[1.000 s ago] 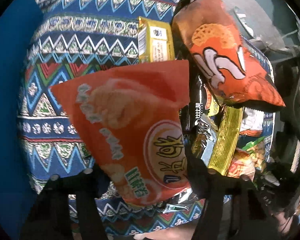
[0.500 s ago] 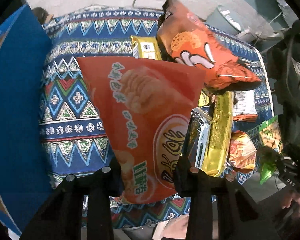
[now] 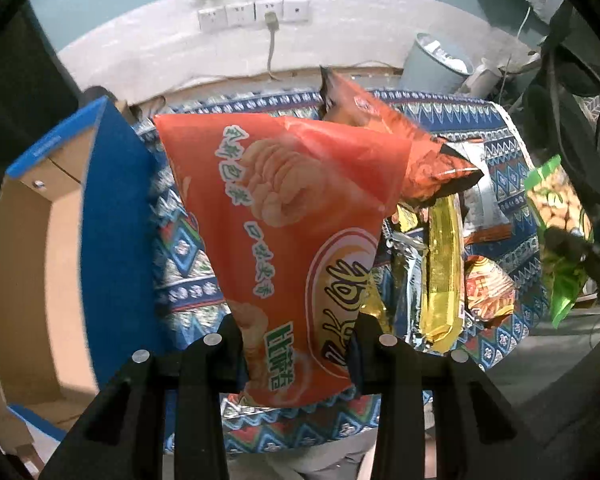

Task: Organize snacks
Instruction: 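Close the right tool on the green peanut bag while the left tool grips the red cracker bag, then carry both bags over the cardboard box and open both tools to drop them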

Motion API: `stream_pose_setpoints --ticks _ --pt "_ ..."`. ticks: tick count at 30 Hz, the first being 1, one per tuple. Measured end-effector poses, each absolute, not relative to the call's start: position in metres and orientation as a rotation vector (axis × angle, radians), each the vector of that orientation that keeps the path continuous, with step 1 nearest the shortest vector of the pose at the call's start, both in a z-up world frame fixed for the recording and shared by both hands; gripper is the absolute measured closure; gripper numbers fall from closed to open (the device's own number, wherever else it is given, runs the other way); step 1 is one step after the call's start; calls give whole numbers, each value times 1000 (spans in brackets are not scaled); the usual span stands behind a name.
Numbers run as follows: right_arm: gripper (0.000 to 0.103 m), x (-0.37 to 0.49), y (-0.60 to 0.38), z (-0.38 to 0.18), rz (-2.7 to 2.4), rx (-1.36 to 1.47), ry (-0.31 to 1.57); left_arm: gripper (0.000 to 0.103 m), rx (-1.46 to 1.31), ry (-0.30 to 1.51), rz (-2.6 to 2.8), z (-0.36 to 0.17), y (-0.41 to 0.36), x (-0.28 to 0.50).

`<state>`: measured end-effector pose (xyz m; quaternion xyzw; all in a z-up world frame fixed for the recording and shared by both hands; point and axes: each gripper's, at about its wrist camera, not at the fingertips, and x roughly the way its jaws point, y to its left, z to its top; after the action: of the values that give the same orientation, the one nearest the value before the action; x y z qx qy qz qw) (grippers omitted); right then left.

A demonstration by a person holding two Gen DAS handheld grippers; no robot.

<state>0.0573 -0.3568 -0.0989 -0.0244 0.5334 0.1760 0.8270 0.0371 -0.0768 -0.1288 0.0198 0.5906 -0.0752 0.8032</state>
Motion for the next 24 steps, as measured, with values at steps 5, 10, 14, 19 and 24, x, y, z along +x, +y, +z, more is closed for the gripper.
stream_pose_setpoints --ticks 5,10,14,19,24 --pt "63 64 -338 -81 413 -53 1087 66 46 1214 -149 -111 -66 33" --pt "63 72 -316 -66 451 -55 1049 66 69 1146 -123 -90 -55 29" --pt "63 78 -297 -57 483 -64 1029 66 84 1098 -95 -78 -44 27" --pt "63 84 -265 -46 528 -79 1012 66 91 1060 -60 -67 -26 25" --pt "63 87 -229 -35 584 -93 997 66 86 1032 -28 -60 -5 20"
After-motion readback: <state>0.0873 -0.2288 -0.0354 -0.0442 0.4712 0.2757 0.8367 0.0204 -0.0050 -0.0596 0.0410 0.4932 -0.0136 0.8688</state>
